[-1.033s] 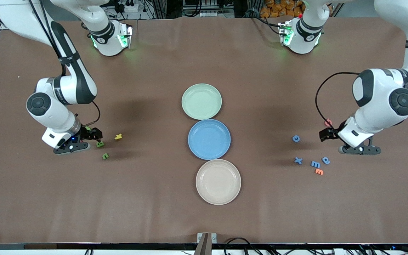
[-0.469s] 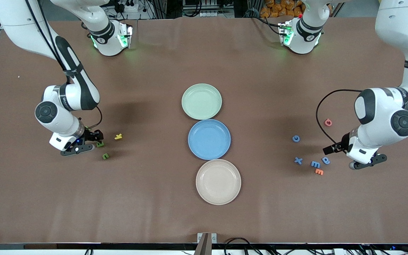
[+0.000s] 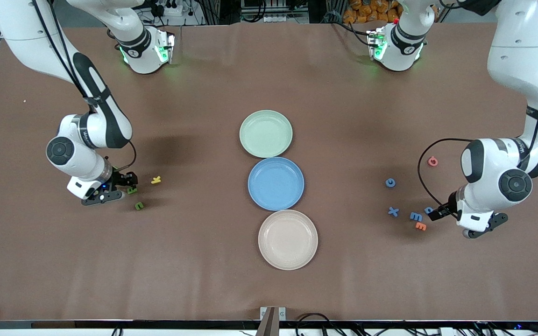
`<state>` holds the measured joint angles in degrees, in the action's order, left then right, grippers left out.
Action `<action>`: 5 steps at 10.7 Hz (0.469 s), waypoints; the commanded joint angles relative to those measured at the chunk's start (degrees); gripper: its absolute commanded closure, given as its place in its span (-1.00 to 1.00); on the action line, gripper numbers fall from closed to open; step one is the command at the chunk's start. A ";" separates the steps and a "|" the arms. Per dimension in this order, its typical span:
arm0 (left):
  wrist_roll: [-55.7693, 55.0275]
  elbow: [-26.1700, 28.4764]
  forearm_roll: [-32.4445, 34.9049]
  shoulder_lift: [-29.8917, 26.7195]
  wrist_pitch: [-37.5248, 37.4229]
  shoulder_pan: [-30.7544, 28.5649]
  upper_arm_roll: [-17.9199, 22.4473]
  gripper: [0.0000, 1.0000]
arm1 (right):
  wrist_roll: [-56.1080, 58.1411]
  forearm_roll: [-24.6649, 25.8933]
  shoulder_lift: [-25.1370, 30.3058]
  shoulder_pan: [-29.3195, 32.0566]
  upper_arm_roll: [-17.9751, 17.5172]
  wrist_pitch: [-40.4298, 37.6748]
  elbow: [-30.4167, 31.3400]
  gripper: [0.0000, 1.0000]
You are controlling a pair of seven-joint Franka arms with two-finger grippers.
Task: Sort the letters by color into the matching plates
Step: 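Close the right gripper on green B while the left gripper grasps blue a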
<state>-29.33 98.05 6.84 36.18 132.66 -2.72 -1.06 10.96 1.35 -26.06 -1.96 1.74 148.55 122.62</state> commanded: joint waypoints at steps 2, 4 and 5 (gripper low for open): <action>-1.61 -2.34 1.78 3.62 2.34 0.17 0.62 -1.00 | 1.34 -2.49 -1.44 0.21 -0.34 0.43 -0.97 -0.41; -1.70 -2.25 1.60 4.07 2.69 0.17 0.62 -1.00 | 1.35 -2.67 -1.97 0.12 -0.42 0.52 -1.24 -0.39; -1.70 -2.25 1.34 4.50 2.69 0.35 0.62 -1.00 | 1.26 -3.45 -2.24 0.12 -0.43 0.43 -1.41 -0.39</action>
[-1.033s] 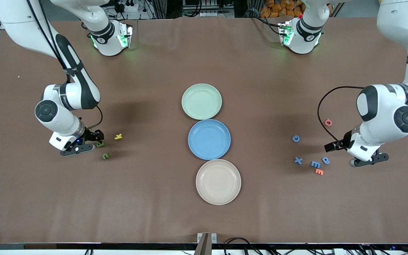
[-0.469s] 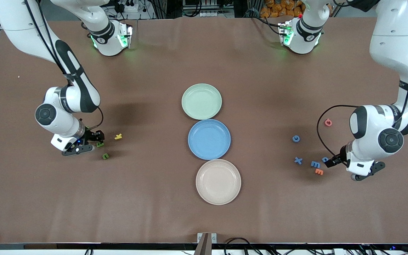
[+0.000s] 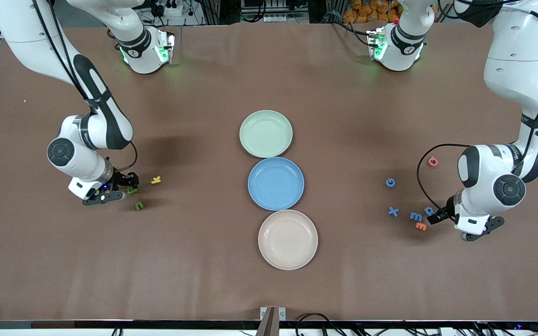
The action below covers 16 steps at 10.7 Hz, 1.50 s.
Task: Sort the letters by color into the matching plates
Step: 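Close the right gripper on green B while the left gripper grasps blue a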
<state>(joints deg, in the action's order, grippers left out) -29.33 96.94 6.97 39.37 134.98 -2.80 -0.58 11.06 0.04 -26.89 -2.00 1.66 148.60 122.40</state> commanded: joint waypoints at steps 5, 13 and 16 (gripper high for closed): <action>-1.70 -1.23 1.38 4.31 2.57 0.77 0.14 -1.00 | 1.24 -3.82 -2.03 -0.11 -0.52 0.46 -1.90 -0.21; -2.50 -0.88 1.12 3.26 1.96 1.39 -0.64 -1.00 | 2.56 -3.73 -0.81 -0.64 -0.52 0.20 -2.43 1.00; -0.12 -0.26 0.42 3.08 1.78 -3.16 -6.25 -1.00 | 2.48 -3.82 6.03 -0.73 -0.60 -10.49 -4.45 1.00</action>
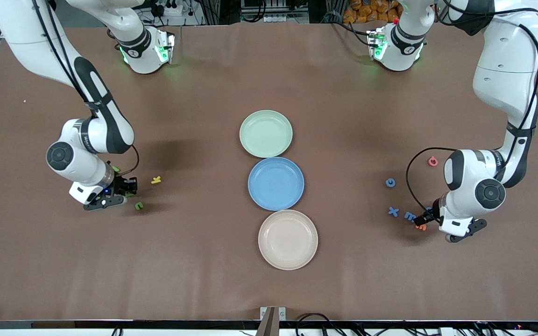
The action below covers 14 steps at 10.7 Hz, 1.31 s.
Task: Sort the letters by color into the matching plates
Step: 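Carry green B to the green plate with the right gripper and release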
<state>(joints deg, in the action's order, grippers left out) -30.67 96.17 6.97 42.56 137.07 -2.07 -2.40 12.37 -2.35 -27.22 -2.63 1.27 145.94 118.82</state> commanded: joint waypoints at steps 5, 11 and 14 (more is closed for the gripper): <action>4.56 3.41 0.59 -1.52 -0.23 -10.06 -9.29 -1.00 | -7.93 -7.76 9.90 -7.73 -0.74 -13.67 -1.66 1.00; 1.40 5.25 2.16 -3.28 0.21 -8.66 -8.94 -1.00 | -32.89 -7.41 11.22 -15.55 -9.08 -13.32 -2.10 1.00; -3.16 5.08 6.12 -2.93 2.67 -8.83 -8.50 -1.00 | -44.76 -7.41 10.96 -23.55 -9.89 -12.17 -2.10 1.00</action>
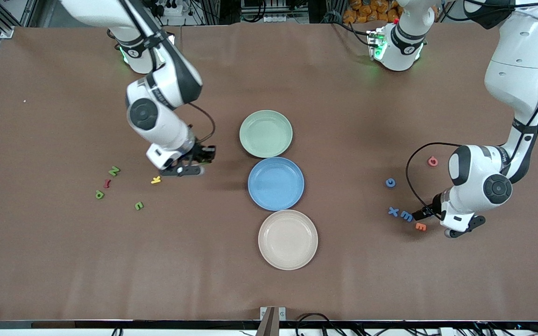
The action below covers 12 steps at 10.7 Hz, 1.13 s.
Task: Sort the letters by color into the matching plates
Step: 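Carry green B to the green plate with the right gripper and release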
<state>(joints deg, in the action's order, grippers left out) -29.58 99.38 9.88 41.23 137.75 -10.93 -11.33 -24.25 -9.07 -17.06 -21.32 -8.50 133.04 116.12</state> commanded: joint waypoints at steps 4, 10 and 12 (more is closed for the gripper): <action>-6.28 1.43 4.18 -1.50 2.78 -0.06 0.34 -1.00 | -16.52 -0.59 0.45 -10.49 -0.46 1.00 0.68 1.00; -5.67 1.87 4.36 -1.15 3.58 0.47 0.43 -1.00 | -22.32 -0.51 -1.39 -14.26 -2.40 5.55 0.86 1.00; -5.66 2.13 4.36 -1.15 3.58 0.39 0.43 0.15 | -25.30 -0.42 -3.76 -15.58 -4.23 8.89 0.77 1.00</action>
<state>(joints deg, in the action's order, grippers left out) -33.75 99.77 12.34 41.22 140.41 -10.58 -11.05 -45.99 -9.08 -18.50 -35.34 -11.08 138.50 116.75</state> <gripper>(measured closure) 0.053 0.652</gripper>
